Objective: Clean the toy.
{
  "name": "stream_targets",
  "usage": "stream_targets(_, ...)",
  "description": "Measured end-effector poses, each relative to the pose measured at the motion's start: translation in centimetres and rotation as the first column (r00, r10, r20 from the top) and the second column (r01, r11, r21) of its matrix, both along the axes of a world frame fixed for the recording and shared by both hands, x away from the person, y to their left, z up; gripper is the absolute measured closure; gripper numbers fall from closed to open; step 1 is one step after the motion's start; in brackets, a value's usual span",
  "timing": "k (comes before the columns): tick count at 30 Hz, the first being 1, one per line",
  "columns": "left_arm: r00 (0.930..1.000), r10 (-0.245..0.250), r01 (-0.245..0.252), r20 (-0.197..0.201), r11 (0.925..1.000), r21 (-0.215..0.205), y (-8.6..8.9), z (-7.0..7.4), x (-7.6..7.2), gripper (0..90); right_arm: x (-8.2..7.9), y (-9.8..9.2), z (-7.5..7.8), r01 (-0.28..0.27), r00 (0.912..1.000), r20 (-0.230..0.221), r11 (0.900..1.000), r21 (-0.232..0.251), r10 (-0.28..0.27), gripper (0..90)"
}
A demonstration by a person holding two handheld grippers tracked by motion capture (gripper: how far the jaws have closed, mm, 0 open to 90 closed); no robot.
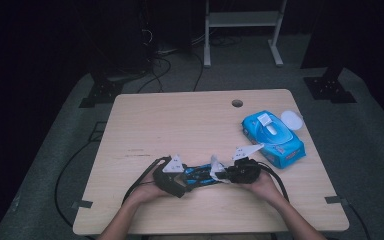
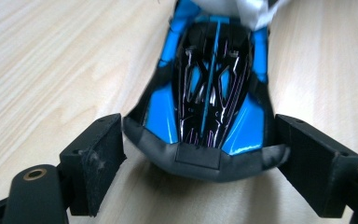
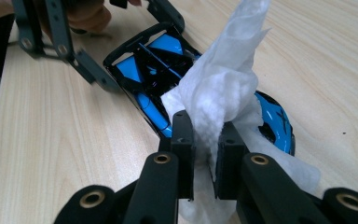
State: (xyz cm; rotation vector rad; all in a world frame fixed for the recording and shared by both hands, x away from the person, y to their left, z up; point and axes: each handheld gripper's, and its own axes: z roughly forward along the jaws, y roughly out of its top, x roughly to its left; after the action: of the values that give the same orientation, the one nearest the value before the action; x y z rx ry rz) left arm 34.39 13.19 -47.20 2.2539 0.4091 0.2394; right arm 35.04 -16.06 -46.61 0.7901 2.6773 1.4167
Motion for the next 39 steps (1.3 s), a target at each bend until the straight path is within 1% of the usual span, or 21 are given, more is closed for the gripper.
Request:
stream_targets(1,0.9999,0.006,-0.006,-0.013,0.9999,-0.016,0.2,0.2,0.0,17.3,-0.1,-0.1,0.0,0.001,1.0,0.007,1.0,0.0,-0.001,80.6)
stream_targets(2,0.9989,0.02,-0.022,-0.041,0.9981,-0.057,0.5,0.4,0.2,17.3,-0.1,-0.1,-0.1,0.003,0.9999,0.01,1.0,0.003,-0.003,80.6)
stream_targets(4,0.9954,0.038,-0.048,-0.088,0.9931,-0.108,1.0,0.7,0.4,17.3,-0.2,-0.1,-0.1,0.006,0.9999,0.013,1.0,0.005,-0.006,80.6)
stream_targets(6,0.9889,0.065,-0.082,-0.134,0.988,-0.131,1.3,0.7,0.7,17.5,-0.3,-0.1,-0.1,0.008,0.9998,0.017,1.0,0.003,-0.008,80.6)
stream_targets(8,0.98,0.089,-0.113,-0.178,0.9852,-0.129,1.5,0.6,0.9,17.9,-0.4,-0.1,-0.1,0.008,0.9997,0.024,1.0,-0.001,-0.008,80.6)
stream_targets(11,0.954,0.153,-0.19,-0.258,0.9736,-0.126,1.9,0.4,1.4,18.5,-0.5,0.0,-0.1,0.012,0.9994,0.033,1.0,-0.002,-0.012,80.5)
stream_targets(12,0.9489,0.162,-0.202,-0.271,0.9712,-0.126,1.9,0.3,1.4,20.4,-0.5,0.0,-0.1,0.009,0.9991,0.041,1.0,-0.002,-0.009,80.5)
stream_targets(14,0.9329,0.189,-0.233,-0.307,0.9656,-0.115,1.8,0.3,1.5,23.6,-0.6,0.0,-0.1,0.012,0.9991,0.04,1.0,-0.005,-0.012,80.4)
stream_targets(17,0.9212,0.196,-0.243,-0.336,0.9644,-0.104,1.5,0.3,1.5,32.2,-0.6,0.0,-0.1,0.009,0.9987,0.051,1.0,-0.01,-0.008,80.1)
stream_targets(19,0.9179,0.183,-0.236,-0.352,0.9651,-0.113,1.4,0.3,1.5,40.7,-0.7,0.1,0.0,0.01,0.9985,0.053,1.0,-0.013,-0.009,80.1)
stream_targets(22,0.92,0.177,-0.229,-0.35,0.9665,-0.115,1.3,0.4,1.3,47.4,-0.7,0.0,0.0,0.009,0.9983,0.058,1.0,-0.015,-0.008,80.0)
stream_targets(24,0.9309,0.174,-0.222,-0.321,0.968,-0.118,1.3,0.4,1.1,48.4,-0.7,0.0,0.0,0.009,0.9978,0.066,1.0,-0.022,-0.008,79.7)
stream_targets(25,0.9308,0.177,-0.225,-0.32,0.9671,-0.119,1.2,0.4,1.1,48.4,-0.7,0.0,0.1,0.009,0.9978,0.066,1.0,-0.025,-0.007,79.7)
stream_targets(26,0.934,0.176,-0.222,-0.311,0.9678,-0.119,1.3,0.4,1.1,49.8,-0.7,0.0,0.2,0.011,0.9975,0.071,0.999,-0.036,-0.008,79.6)
stream_targets(27,0.9405,0.171,-0.214,-0.294,0.9689,-0.123,1.3,0.4,1.0,50.1,-0.7,-0.1,0.5,0.02,0.9965,0.082,0.998,-0.053,-0.016,79.6)
stream_targets(29,0.9438,0.168,-0.213,-0.285,0.968,-0.133,1.4,0.3,0.9,50.0,-0.4,-0.7,0.8,0.026,0.996,0.087,0.997,-0.067,-0.021,79.7)
stream_targets(30,0.95,0.166,-0.207,-0.264,0.9688,-0.136,1.4,0.3,0.8,50.0,-0.3,-0.9,0.8,0.034,0.9958,0.087,0.997,-0.07,-0.027,79.7)
stream_targets(32,0.9573,0.167,-0.202,-0.236,0.9706,-0.131,1.3,0.3,0.6,49.9,0.3,-1.7,0.7,0.039,0.9985,0.039,0.998,-0.055,-0.037,79.1)
stream_targets(35,0.9657,0.168,-0.196,-0.198,0.9717,-0.132,1.2,0.3,0.3,49.7,1.1,-2.2,0.5,0.036,0.9993,0.008,0.998,-0.059,-0.035,76.7)
stream_targets(38,0.9719,0.163,-0.186,-0.17,0.9737,-0.131,1.1,0.3,0.1,49.3,1.6,-2.2,0.4,0.021,0.9997,-0.012,0.998,-0.064,-0.021,72.5)
stream_targets(39,0.9713,0.166,-0.189,-0.17,0.9735,-0.128,1.1,0.4,0.1,49.2,1.8,-2.2,0.5,0.016,0.9996,-0.021,0.997,-0.069,-0.018,70.3)
